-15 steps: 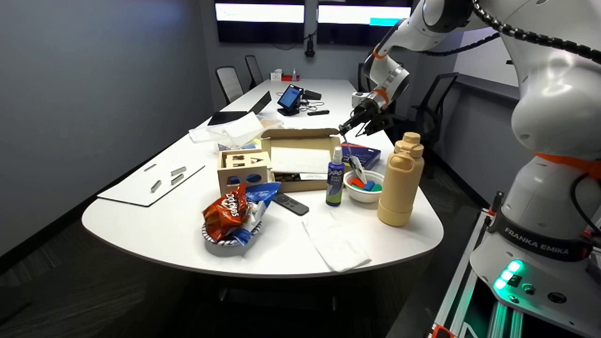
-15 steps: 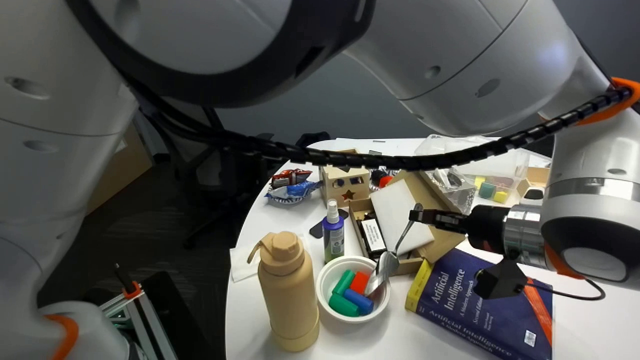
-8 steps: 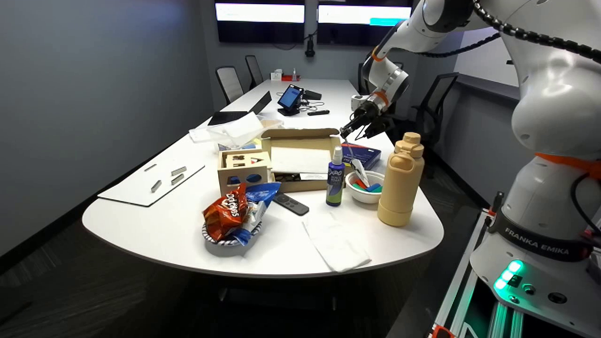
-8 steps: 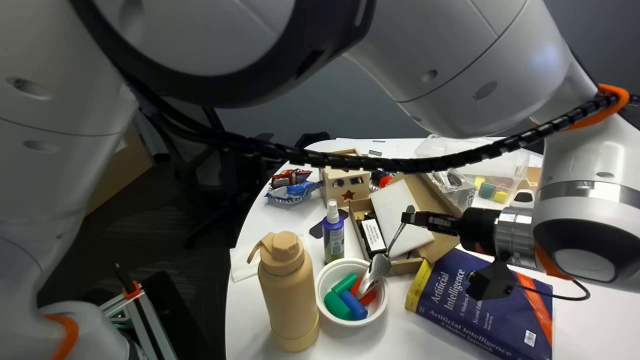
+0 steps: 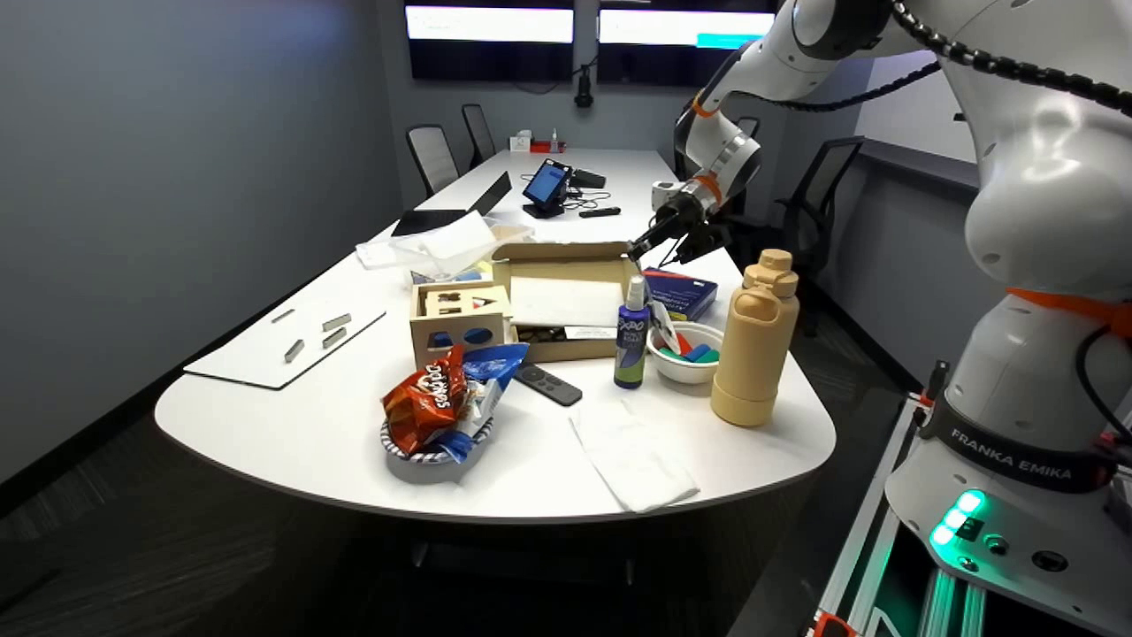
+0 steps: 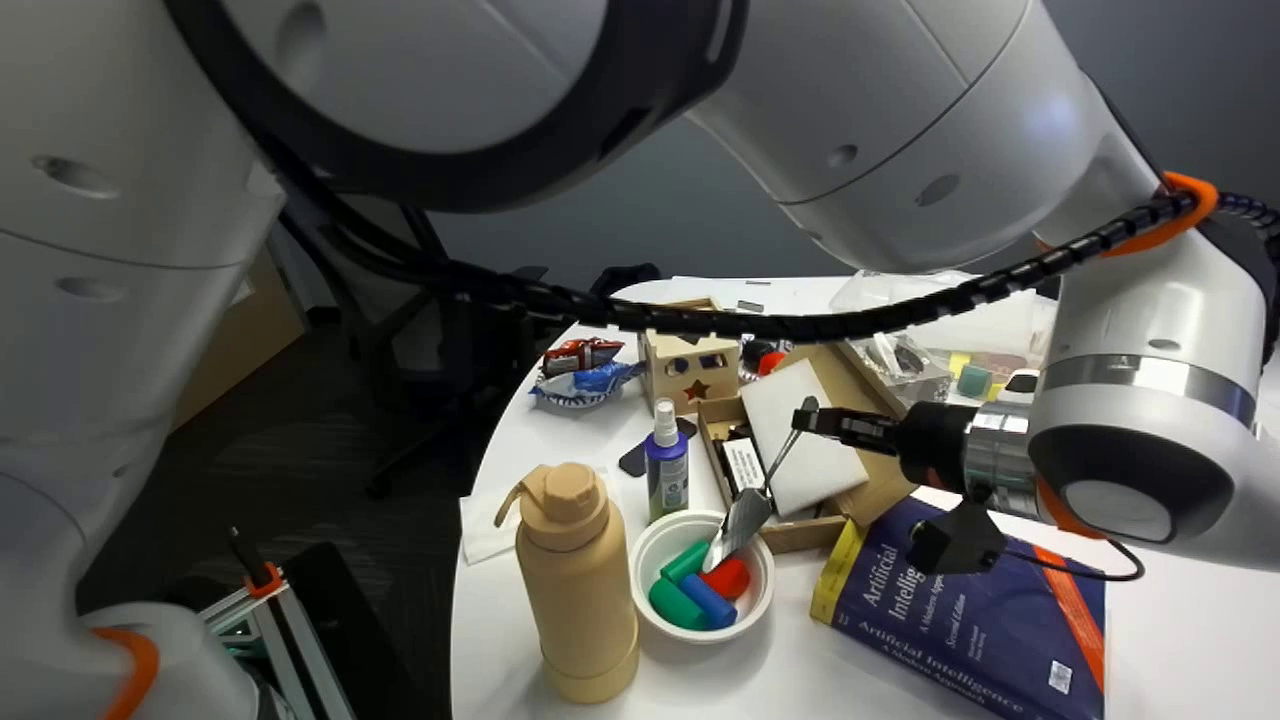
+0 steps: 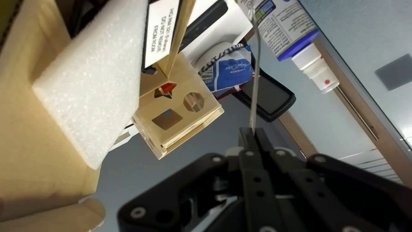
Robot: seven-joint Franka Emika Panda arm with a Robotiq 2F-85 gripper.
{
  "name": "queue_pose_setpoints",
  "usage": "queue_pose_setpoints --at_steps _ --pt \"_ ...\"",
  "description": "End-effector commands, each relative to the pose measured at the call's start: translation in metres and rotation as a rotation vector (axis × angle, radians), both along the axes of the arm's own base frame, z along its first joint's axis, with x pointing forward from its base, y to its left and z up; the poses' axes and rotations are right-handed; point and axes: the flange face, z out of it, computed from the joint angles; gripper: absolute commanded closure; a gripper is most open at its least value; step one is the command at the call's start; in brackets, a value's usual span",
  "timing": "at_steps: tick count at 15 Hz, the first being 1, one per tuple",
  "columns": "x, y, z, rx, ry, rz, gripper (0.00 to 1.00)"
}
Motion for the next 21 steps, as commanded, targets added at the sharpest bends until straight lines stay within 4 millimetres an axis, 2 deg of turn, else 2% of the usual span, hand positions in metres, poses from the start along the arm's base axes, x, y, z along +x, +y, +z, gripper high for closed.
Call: queue_pose_setpoints --at_steps 1,12,13,14,21 --pt "0.009 0.005 0.004 -0.104 0.052 -0.035 0.99" --pt "0.025 0.012 0.003 -0.233 0.271 -0.106 0.99" --pt "0.025 0.012 0.003 -0.241 0.285 -0.103 0.80" --pt "0.025 0.013 0.002 -0.248 0.299 -0.101 0.71" --pt "0.024 0.015 0.000 -0.283 0.355 -0.082 0.19"
